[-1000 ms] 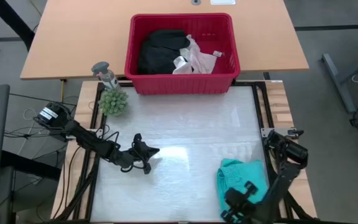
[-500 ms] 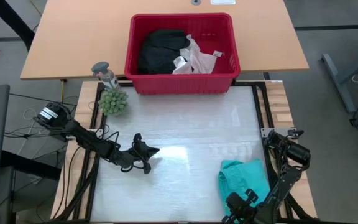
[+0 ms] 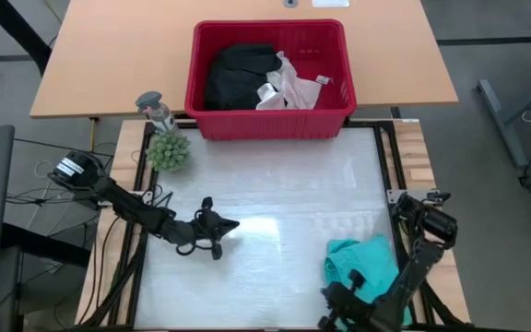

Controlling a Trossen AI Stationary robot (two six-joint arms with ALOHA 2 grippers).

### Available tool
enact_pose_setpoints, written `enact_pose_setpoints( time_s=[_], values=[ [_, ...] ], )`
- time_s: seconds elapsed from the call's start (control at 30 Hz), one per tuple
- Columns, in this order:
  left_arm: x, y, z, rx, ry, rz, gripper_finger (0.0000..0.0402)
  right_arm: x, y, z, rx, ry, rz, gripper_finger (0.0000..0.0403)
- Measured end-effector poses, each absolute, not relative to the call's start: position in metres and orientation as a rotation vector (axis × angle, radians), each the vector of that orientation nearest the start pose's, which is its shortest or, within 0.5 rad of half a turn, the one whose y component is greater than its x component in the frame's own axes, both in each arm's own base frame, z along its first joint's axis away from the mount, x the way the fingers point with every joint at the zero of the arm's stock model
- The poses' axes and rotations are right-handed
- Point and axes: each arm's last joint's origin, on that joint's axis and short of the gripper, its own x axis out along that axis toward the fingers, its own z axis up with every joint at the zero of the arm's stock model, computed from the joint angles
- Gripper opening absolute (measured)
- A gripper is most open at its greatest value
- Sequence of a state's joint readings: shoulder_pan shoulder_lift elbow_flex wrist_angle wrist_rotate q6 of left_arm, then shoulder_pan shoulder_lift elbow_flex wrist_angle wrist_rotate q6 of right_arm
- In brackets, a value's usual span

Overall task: Fold Laundry from Bin
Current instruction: Fold the black shorts

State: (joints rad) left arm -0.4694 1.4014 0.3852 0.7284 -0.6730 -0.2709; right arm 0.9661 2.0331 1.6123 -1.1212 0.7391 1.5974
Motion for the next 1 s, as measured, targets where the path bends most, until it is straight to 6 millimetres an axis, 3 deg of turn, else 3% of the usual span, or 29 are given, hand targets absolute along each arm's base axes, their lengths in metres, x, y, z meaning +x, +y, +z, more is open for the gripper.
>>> enact_pose_setpoints(
  time_s=[0.13, 0.23, 0.37, 0.5, 0.6, 0.7, 0.87, 1.0],
  values=[
    [0.227, -0.098, 0.19, -0.019, 0.135, 0.161, 0.0037, 0.272, 0.292, 0.239, 0.072, 0.685, -0.537, 0.0059],
    [0.228, -0.1, 0.219, 0.08, 0.107, 0.105, 0.0069, 0.305, 0.266, 0.269, -0.117, 0.711, -0.526, 0.0074],
    [0.223, -0.097, 0.256, 0.224, 0.141, 0.105, 0.0113, 0.346, 0.202, 0.306, -0.374, 0.825, -0.582, 0.012],
    [0.211, -0.085, 0.293, 0.327, 0.179, 0.266, 0.0146, 0.36, 0.117, 0.339, -0.557, 0.96, -0.698, 0.0184],
    [0.196, -0.065, 0.315, 0.396, 0.147, 0.399, 0.0158, 0.353, 0.058, 0.373, -0.514, 0.979, -0.742, 0.0223],
    [0.176, -0.038, 0.337, 0.381, 0.051, 0.406, 0.0159, 0.331, 0.011, 0.41, -0.391, 0.952, -0.689, 0.0247],
    [0.134, 0.012, 0.37, 0.319, -0.146, 0.484, 0.016, 0.282, -0.05, 0.468, -0.25, 0.746, -0.691, 0.0254],
    [0.118, 0.036, 0.387, 0.297, -0.186, 0.465, 0.016, 0.248, -0.089, 0.496, -0.165, 0.593, -0.716, 0.0255]
  ],
)
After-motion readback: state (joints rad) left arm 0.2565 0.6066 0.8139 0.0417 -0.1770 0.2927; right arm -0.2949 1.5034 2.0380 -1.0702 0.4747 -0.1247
